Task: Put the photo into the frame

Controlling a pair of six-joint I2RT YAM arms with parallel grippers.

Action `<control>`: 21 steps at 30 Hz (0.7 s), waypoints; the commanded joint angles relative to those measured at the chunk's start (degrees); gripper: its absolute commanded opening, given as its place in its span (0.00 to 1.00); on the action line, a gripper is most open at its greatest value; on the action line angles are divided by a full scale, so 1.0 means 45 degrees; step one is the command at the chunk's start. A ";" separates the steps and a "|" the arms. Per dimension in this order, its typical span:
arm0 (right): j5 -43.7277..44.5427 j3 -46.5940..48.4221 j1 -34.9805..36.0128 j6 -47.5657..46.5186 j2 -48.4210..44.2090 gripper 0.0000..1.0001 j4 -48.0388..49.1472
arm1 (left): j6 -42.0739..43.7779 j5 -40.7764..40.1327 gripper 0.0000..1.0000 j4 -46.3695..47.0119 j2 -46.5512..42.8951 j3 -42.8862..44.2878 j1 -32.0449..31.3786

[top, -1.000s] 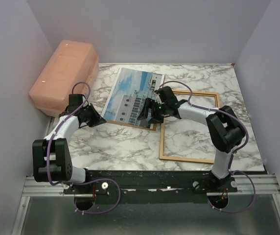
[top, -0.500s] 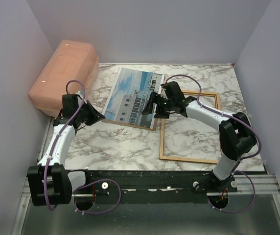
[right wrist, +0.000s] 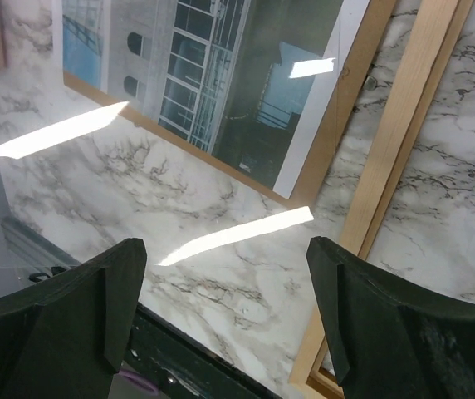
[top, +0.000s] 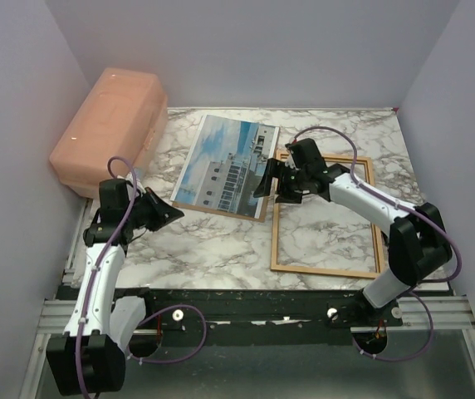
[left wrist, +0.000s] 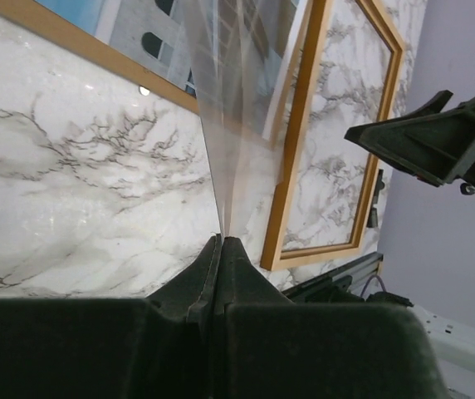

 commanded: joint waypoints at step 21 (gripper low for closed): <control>-0.0451 -0.1462 -0.0561 -0.0720 -0.1603 0.87 -0.1180 | -0.0571 0.1576 0.00 -0.3007 -0.2651 0.2064 -0.0007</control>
